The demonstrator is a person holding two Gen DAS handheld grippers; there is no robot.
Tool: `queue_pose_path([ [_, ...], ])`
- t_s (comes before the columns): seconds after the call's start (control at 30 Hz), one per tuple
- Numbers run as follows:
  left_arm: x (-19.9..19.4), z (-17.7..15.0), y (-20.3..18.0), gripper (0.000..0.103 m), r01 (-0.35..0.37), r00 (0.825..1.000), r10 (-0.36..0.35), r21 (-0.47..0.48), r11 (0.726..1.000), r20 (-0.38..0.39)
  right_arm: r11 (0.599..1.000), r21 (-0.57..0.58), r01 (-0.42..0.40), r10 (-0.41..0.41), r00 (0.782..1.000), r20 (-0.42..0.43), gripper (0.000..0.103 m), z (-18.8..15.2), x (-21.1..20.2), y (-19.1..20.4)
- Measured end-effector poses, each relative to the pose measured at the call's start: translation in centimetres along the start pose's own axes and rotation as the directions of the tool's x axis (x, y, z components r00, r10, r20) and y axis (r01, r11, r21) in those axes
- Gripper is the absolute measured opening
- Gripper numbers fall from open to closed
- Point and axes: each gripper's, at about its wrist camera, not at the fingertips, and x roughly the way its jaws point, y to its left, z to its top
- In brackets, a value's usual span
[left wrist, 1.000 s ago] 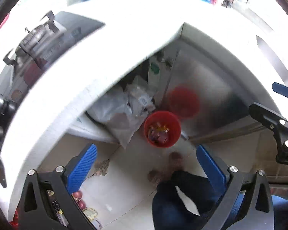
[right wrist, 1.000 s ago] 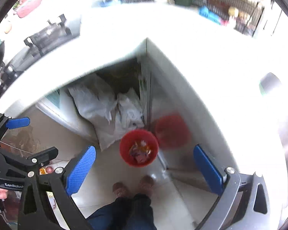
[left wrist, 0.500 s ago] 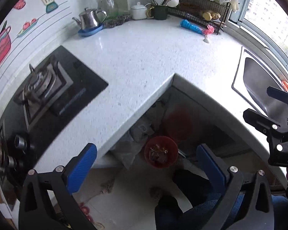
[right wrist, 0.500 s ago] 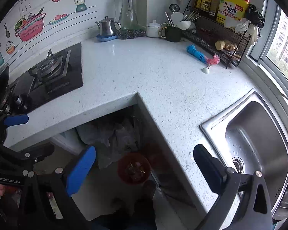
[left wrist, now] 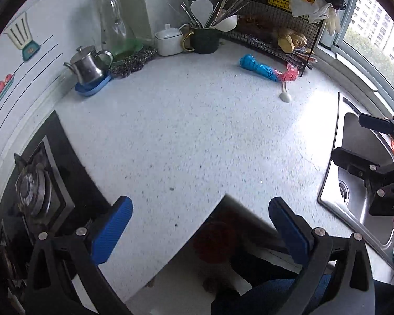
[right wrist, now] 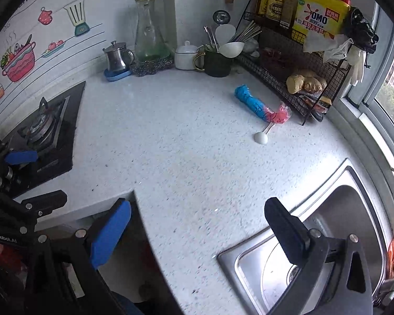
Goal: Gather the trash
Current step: 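Raise both tools up over the counter toward the blue bag, then grasp the blue-and-pink plastic bag with the right tool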
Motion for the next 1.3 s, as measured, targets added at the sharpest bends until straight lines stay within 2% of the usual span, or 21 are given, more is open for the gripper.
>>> queue_pose_path([
  [0.13,2.3,4.5,-1.0,0.103,0.007,1.0,-0.007,0.016,1.0,-0.019,0.999,-0.027,-0.041,0.041,0.999,-0.023,0.102,2.9,1.8,-2.5],
  [0.3,5.6,9.5,-1.9,0.103,-0.001,0.999,0.003,0.026,1.0,-0.054,0.997,-0.072,-0.035,0.034,0.999,-0.016,0.102,6.6,4.0,-5.2],
  [0.4,7.4,11.7,-2.7,0.103,-0.012,0.998,0.015,0.036,0.999,-0.066,0.998,-0.07,0.0,-0.001,1.0,-0.015,0.102,8.8,5.9,-7.3],
  [0.57,10.2,14.7,-3.3,0.103,0.003,0.996,-0.001,0.019,1.0,-0.093,0.997,-0.063,-0.035,0.033,0.998,-0.045,0.102,11.4,9.5,-9.9],
  [0.83,14.1,17.7,-3.7,0.103,0.007,0.99,-0.01,-0.023,1.0,-0.138,0.976,-0.204,-0.076,0.054,0.992,-0.109,0.1,13.9,15.7,-10.4],
  [1.07,15.8,18.6,-3.8,0.103,0.007,0.985,-0.012,-0.032,0.999,-0.173,0.968,-0.229,-0.105,0.069,0.985,-0.159,0.078,14.8,19.6,-10.4],
  [1.13,16.1,18.7,-3.9,0.103,0.008,0.984,-0.015,-0.039,0.999,-0.177,0.966,-0.234,-0.11,0.07,0.983,-0.172,0.076,14.8,20.3,-10.6],
  [1.2,16.3,18.7,-4.0,0.103,0.007,0.983,-0.014,-0.04,0.999,-0.181,0.965,-0.235,-0.119,0.07,0.976,-0.204,0.064,14.7,21.2,-10.8],
  [1.23,16.3,18.7,-4.1,0.103,0.007,0.983,-0.014,-0.038,0.999,-0.182,0.965,-0.234,-0.114,0.062,0.973,-0.22,0.05,14.6,21.5,-11.0],
  [1.3,16.1,18.7,-4.2,0.103,0.017,0.984,-0.024,-0.041,0.999,-0.179,0.967,-0.22,-0.131,0.081,0.971,-0.223,0.035,14.5,21.4,-11.3],
])
